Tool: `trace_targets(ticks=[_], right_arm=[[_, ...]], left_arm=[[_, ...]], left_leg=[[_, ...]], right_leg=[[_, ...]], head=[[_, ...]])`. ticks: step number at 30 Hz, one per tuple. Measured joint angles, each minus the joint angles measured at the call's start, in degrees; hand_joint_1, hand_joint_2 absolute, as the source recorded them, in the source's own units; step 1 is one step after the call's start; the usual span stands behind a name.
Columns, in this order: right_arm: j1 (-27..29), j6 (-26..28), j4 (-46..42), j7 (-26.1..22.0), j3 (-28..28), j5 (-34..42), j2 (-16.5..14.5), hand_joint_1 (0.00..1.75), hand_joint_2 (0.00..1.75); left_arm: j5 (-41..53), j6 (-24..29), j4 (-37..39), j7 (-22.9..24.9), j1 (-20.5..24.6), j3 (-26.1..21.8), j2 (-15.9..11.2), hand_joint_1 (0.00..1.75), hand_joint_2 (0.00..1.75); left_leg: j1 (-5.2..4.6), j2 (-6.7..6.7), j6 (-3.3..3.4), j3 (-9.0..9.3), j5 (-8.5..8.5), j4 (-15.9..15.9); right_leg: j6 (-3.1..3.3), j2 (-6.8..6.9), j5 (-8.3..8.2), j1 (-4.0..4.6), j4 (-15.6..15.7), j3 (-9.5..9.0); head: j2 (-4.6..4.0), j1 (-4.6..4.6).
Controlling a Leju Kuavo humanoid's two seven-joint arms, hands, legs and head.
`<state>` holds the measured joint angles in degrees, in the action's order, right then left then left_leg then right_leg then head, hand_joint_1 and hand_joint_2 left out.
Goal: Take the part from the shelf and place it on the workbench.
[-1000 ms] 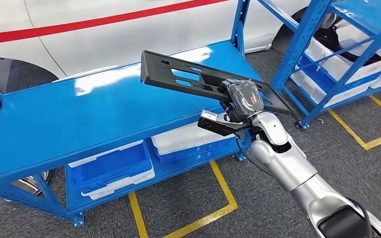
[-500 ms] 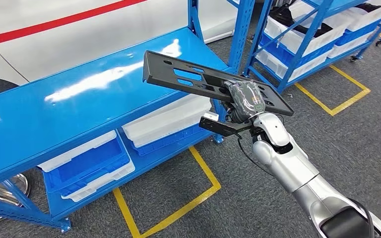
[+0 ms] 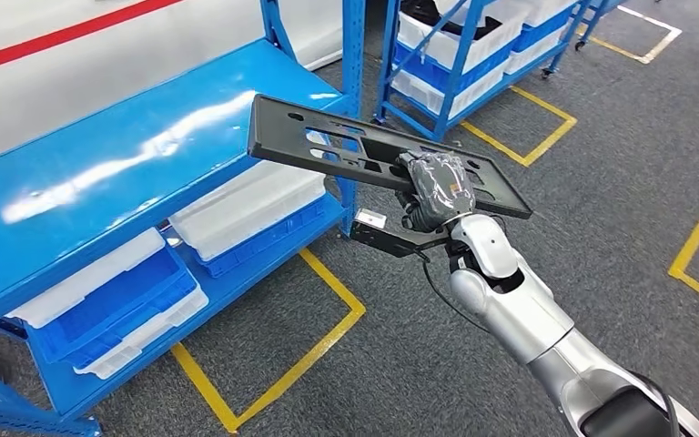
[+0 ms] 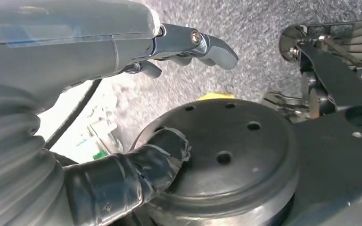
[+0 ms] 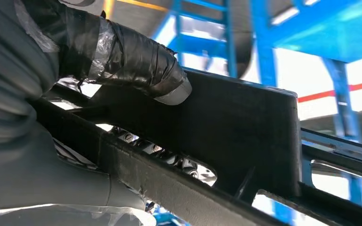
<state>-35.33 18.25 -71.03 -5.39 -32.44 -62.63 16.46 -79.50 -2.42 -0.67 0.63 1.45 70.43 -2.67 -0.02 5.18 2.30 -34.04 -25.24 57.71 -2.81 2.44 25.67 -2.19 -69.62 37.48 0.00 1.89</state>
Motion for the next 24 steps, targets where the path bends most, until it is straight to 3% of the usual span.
trace_targets(ticks=[2, 3, 5, 6, 7, 9, 10, 11, 12, 13, 15, 17, 19, 20, 22, 24], right_arm=[[0.4, 0.0, -1.2, 0.5, -0.1, -0.1, 0.2, 1.75, 1.75], [0.8, 0.0, -1.8, 0.6, -0.1, 0.0, 0.4, 1.75, 1.75], [2.0, 0.0, -2.7, 0.7, 0.0, 0.0, 1.3, 1.75, 1.75], [2.5, 0.0, -3.0, 0.7, 0.0, 0.0, 1.6, 1.75, 1.75], [2.9, 0.0, -3.2, 0.8, 0.0, 0.0, 1.9, 1.75, 1.75], [3.8, 0.0, -4.1, 1.0, 0.3, 0.1, 2.2, 1.75, 1.75], [4.4, 0.0, -4.7, 1.1, 0.5, 0.1, 2.4, 1.75, 1.75], [5.2, 0.1, -5.2, 1.2, 0.8, 0.1, 2.6, 1.75, 1.75], [6.0, 0.1, -5.7, 1.2, 1.1, 0.1, 3.0, 1.75, 1.75], [6.7, 0.0, -6.2, 1.2, 1.4, 0.1, 3.4, 1.75, 1.75], [7.8, -0.1, -7.2, 1.3, 2.1, 0.2, 4.0, 1.75, 1.75], [8.7, -0.3, -8.3, 1.3, 2.8, 0.2, 4.5, 1.75, 1.75], [9.6, -0.5, -9.1, 1.3, 3.4, 0.1, 5.1, 1.75, 1.75], [10.2, -0.6, -9.4, 1.3, 3.7, 0.0, 5.4, 1.75, 1.75], [10.9, -0.7, -10.0, 1.3, 4.2, -0.1, 6.0, 1.75, 1.75], [11.5, -0.8, -10.5, 1.4, 4.7, -0.2, 6.5, 1.75, 1.75]], left_arm=[[0.2, 0.0, -0.1, -0.3, 0.0, 0.6, -0.3, 0.00, 1.75], [0.3, 0.1, -0.2, -0.4, -0.1, 0.9, -0.4, 0.00, 1.75], [0.4, 0.2, -0.2, -0.7, -0.1, 1.5, -0.4, 0.00, 1.75], [0.4, 0.3, -0.3, -0.8, -0.1, 1.8, -0.4, 0.00, 1.75], [0.6, 0.4, -0.3, -0.9, -0.2, 2.0, -0.4, 0.00, 1.75], [1.3, 0.5, -0.3, -1.2, -0.4, 2.6, -0.4, 0.00, 1.75], [1.8, 0.6, -0.4, -1.4, -0.5, 3.0, -0.4, 0.00, 1.75], [2.3, 0.7, -0.4, -1.6, -0.5, 3.4, -0.4, 0.00, 1.75], [2.8, 0.7, -0.4, -1.7, -0.5, 3.8, -0.4, 0.00, 1.75], [3.2, 0.8, -0.4, -1.8, -0.5, 4.1, -0.3, 0.00, 1.75], [4.0, 1.1, -0.4, -2.0, -0.4, 4.9, -0.4, 0.00, 1.75], [4.7, 1.4, -0.4, -2.0, -0.3, 5.7, -0.3, 0.00, 1.75], [5.2, 1.7, -0.4, -2.1, -0.2, 6.3, -0.1, 0.00, 1.75], [5.3, 1.7, -0.4, -2.3, -0.1, 6.6, 0.0, 0.00, 1.75], [5.5, 1.7, -0.4, -3.2, -0.1, 6.9, 0.4, 0.00, 1.75], [5.6, 1.7, -0.5, -4.3, -0.3, 7.2, 0.6, 0.00, 1.75]], left_leg=[[-0.15, 1.09, -0.70, -1.08, 0.26, 1.3], [-0.10, 1.64, -1.11, -1.34, 0.51, 1.6], [0.29, 1.75, -2.03, -1.67, 0.57, 1.8], [0.50, 0.58, -2.45, -2.05, -0.56, 2.5], [0.63, -1.12, -2.76, -2.67, -2.78, 4.2], [0.68, -4.14, -2.88, -4.28, -8.58, 10.6], [0.64, -4.66, -2.74, -4.84, -10.45, 14.1], [0.58, -4.83, -2.47, -4.81, -10.85, 16.4], [0.46, -4.95, -2.07, -3.92, -9.90, 16.9], [0.29, -5.29, -1.55, -2.10, -8.24, 15.3], [-0.23, -7.45, -0.24, 3.82, -6.15, 7.4], [-0.59, -9.30, 0.37, 8.14, -6.52, 0.6], [-0.64, -8.83, 0.47, 8.72, -6.27, -1.6], [-0.59, -8.17, 0.67, 8.50, -5.52, -2.1], [-0.36, -6.63, 1.13, 7.98, -3.99, -3.3], [-0.42, -5.03, 1.38, 6.94, -2.82, -3.6]], right_leg=[[0.72, 1.93, 2.98, 0.34, 7.2, -5.16], [1.39, 1.99, 3.96, 0.71, 9.0, -5.99], [2.91, 1.13, 3.37, 0.98, 9.6, -5.33], [3.52, 0.61, 2.74, 1.02, 9.7, -4.78], [4.05, 0.07, 2.00, 0.98, 9.9, -4.10], [4.62, -1.39, 0.52, 1.15, 9.9, -2.45], [4.76, -2.18, -0.19, 1.35, 9.8, -1.57], [4.81, -2.99, -0.87, 1.57, 9.8, -0.72], [4.81, -3.78, -1.53, 1.76, 9.7, 0.11], [4.78, -4.54, -2.17, 1.89, 9.6, 0.88], [4.57, -6.01, -3.47, 1.96, 9.5, 2.16], [4.08, -7.21, -4.85, 1.83, 9.8, 2.73], [3.27, -8.47, -6.32, 1.75, 10.7, 2.83], [2.94, -8.35, -6.51, 1.79, 11.0, 2.97], [2.49, -6.29, -3.66, 1.95, 9.3, 3.80], [2.14, -3.75, 2.17, 1.61, 3.4, 5.27]], head=[[0.00, -0.06], [0.00, -0.08], [0.00, -0.10], [0.00, -0.10], [0.00, -0.10], [0.00, -0.11], [0.00, -0.11], [0.00, -0.11], [0.00, -0.11], [0.00, -0.11], [0.00, -0.11], [0.00, -0.10], [0.00, -0.10], [0.00, -0.09], [0.00, -0.01], [0.00, 0.03]])
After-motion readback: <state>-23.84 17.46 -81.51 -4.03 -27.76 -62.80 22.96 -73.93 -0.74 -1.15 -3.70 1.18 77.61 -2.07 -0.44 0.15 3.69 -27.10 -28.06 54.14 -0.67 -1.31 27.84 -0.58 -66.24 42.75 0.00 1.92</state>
